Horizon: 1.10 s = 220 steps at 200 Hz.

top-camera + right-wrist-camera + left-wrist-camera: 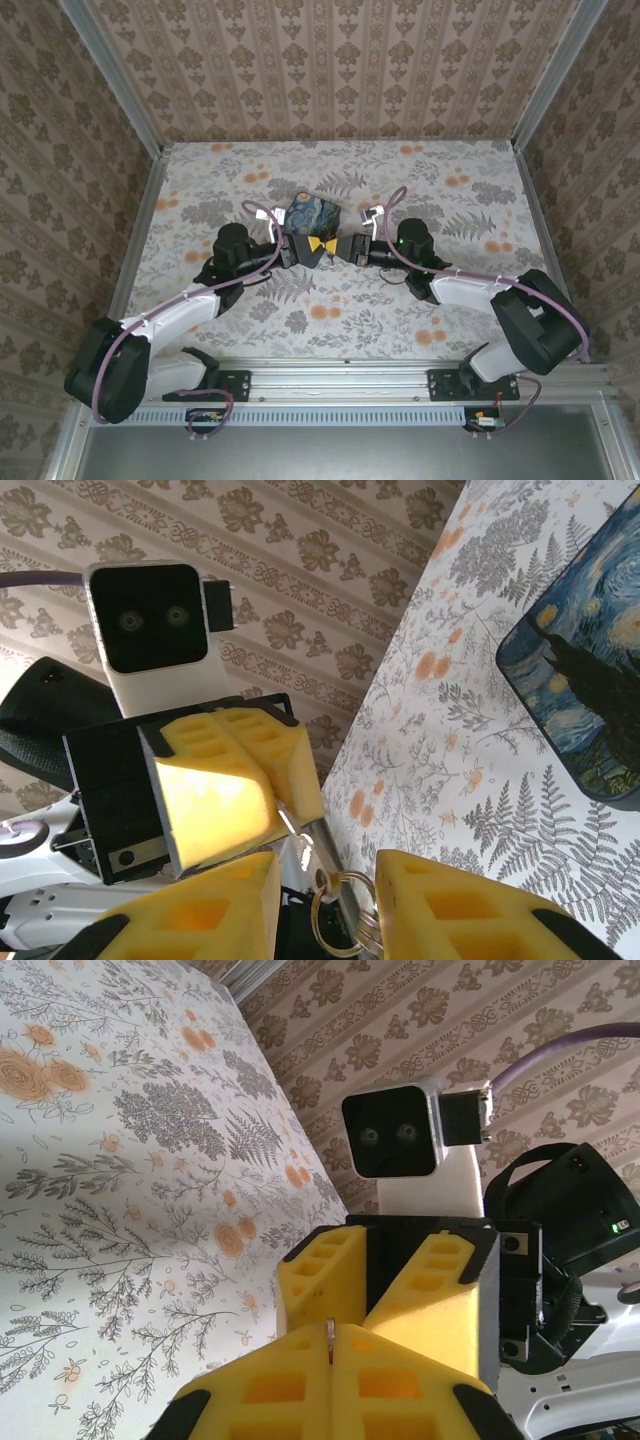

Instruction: Unlock the padlock with the key

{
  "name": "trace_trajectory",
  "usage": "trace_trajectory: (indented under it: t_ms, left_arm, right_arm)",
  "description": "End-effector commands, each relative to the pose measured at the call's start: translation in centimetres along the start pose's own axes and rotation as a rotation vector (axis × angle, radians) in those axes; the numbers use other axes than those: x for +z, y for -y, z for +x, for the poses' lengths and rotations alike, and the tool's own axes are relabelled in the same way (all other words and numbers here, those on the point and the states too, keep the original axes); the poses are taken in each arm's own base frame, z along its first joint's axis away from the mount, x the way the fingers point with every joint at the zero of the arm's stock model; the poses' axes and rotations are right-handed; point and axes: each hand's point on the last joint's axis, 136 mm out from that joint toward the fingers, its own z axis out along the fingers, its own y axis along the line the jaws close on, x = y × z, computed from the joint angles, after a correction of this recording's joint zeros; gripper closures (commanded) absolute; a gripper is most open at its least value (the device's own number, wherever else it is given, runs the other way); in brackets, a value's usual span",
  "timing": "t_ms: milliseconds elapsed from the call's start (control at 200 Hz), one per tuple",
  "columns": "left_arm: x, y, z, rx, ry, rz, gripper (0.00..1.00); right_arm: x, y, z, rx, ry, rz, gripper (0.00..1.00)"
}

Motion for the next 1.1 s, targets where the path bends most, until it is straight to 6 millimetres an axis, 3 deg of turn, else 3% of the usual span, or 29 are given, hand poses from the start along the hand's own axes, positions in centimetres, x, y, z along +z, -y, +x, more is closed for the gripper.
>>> trace_trajectory:
  t_ms: [0, 560, 920, 1095]
  left_arm:
    - [-0.1, 0.3, -0.3, -0.001, 0.013, 0.024, 1.00]
    - [-0.1, 0.2, 0.1, -0.010, 0.001, 0.040, 1.00]
    - [-0.1, 0.1, 0.4, -0.011, -0.006, 0.043, 1.00]
    - [0.1, -1.3, 0.4, -0.050, -0.005, 0.002, 0.98]
  right_arm:
    - [0.5, -1.8, -0.5, -0.026, -0.004, -0.066, 0.68]
    - [0.5, -2.5, -0.6, -0.038, 0.005, -0.087, 0.78]
    - [0.2, -2.8, -0.3, -0.052, 0.005, -0.105, 0.99]
    - [-0.2, -2.7, -0.2, -0.064, 0.015, -0.085, 1.00]
